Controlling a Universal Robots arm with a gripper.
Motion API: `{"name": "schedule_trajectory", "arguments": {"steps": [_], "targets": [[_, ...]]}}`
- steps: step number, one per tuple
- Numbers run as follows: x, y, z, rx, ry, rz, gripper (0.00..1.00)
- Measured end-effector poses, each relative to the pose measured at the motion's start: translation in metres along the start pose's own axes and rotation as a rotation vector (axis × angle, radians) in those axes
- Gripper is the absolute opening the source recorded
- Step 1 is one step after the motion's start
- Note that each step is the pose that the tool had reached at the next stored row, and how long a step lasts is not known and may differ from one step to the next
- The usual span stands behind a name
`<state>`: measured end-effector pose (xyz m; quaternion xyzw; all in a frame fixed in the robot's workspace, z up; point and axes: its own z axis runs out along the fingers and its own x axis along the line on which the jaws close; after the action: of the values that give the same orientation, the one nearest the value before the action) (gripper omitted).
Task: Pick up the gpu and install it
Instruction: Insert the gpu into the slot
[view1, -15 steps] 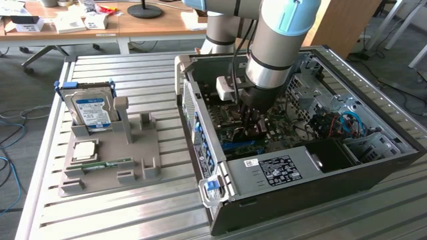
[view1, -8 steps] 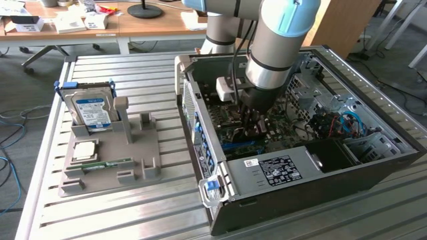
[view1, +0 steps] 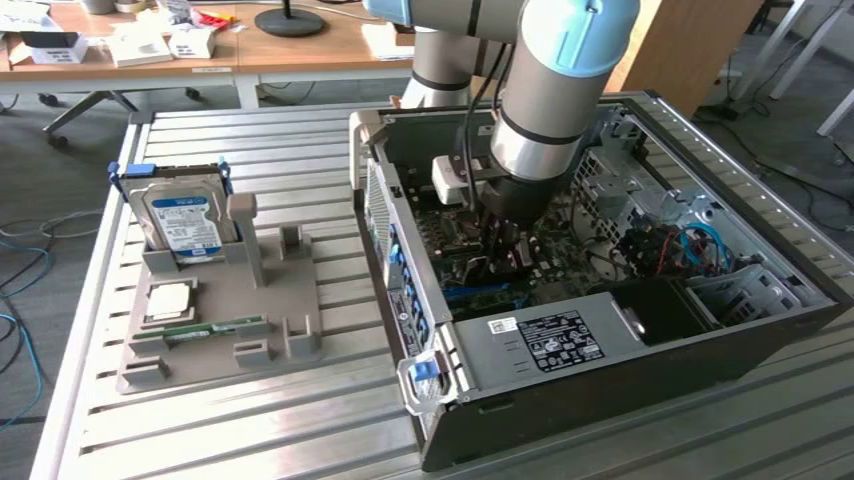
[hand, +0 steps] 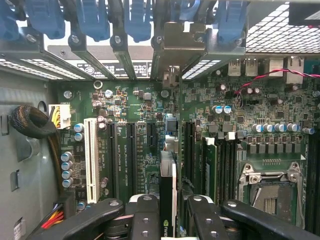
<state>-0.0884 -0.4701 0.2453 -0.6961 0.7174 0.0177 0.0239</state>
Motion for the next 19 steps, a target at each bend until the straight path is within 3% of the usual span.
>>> {"name": "schedule_trajectory", "arguments": {"steps": [12, 15, 19], "targets": [[0.0000, 0.0000, 0.0001, 0.0001, 0.0002, 0.000, 0.26], [0.0000, -0.0001, 0.0002, 0.0003, 0.0068, 0.000, 0.26], [0.0000, 0.0000, 0.0001, 0.0002, 0.0075, 0.000, 0.26]]}}
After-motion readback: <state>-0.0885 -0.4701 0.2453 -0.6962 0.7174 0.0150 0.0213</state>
